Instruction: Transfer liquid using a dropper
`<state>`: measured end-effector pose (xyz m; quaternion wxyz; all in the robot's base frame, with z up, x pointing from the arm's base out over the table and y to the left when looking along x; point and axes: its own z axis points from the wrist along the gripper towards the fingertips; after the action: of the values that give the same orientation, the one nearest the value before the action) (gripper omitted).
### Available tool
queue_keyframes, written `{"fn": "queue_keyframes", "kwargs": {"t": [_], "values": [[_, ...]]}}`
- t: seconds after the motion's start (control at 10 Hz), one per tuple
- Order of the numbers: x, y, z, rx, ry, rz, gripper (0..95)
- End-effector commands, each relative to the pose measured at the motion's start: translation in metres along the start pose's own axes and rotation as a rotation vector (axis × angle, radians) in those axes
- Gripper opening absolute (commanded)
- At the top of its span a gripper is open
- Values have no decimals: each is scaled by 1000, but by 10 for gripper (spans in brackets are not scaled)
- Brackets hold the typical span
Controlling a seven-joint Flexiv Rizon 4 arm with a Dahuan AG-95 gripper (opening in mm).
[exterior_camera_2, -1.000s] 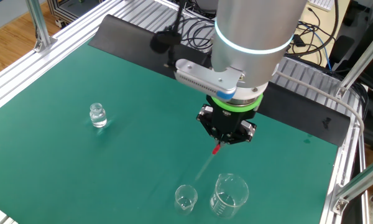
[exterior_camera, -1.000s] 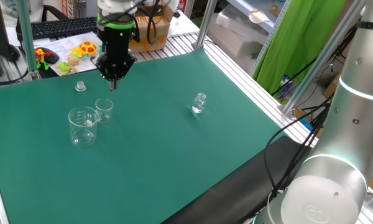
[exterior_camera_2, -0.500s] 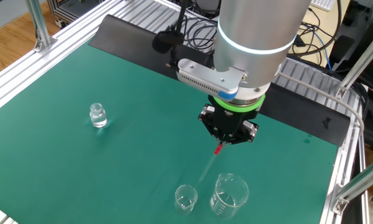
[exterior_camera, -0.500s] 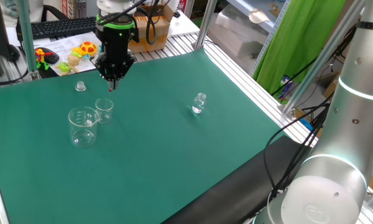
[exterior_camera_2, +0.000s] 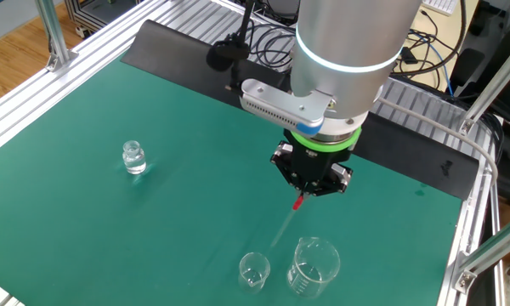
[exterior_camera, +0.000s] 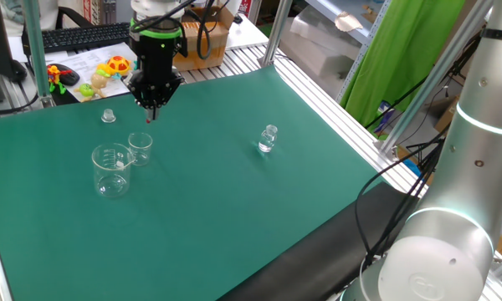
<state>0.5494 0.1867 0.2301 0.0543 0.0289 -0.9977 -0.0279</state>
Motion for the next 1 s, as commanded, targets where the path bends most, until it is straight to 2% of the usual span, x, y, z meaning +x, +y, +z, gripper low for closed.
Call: {"fn": "queue_keyframes", "kwargs": {"t": [0.1, 0.4, 0.5, 0.7, 0.8, 0.9, 1.0], "values": [[-1, 0, 0, -1, 10, -9, 0], [-1, 0, 0, -2, 31, -40, 0], [-1, 0, 0, -5, 28, -62, 0], [-1, 0, 0, -4, -14, -62, 0], [-1, 0, 0, -5, -21, -56, 0], [-1, 0, 0, -4, -41, -46, 0], [-1, 0, 0, -3, -40, -46, 0]]}}
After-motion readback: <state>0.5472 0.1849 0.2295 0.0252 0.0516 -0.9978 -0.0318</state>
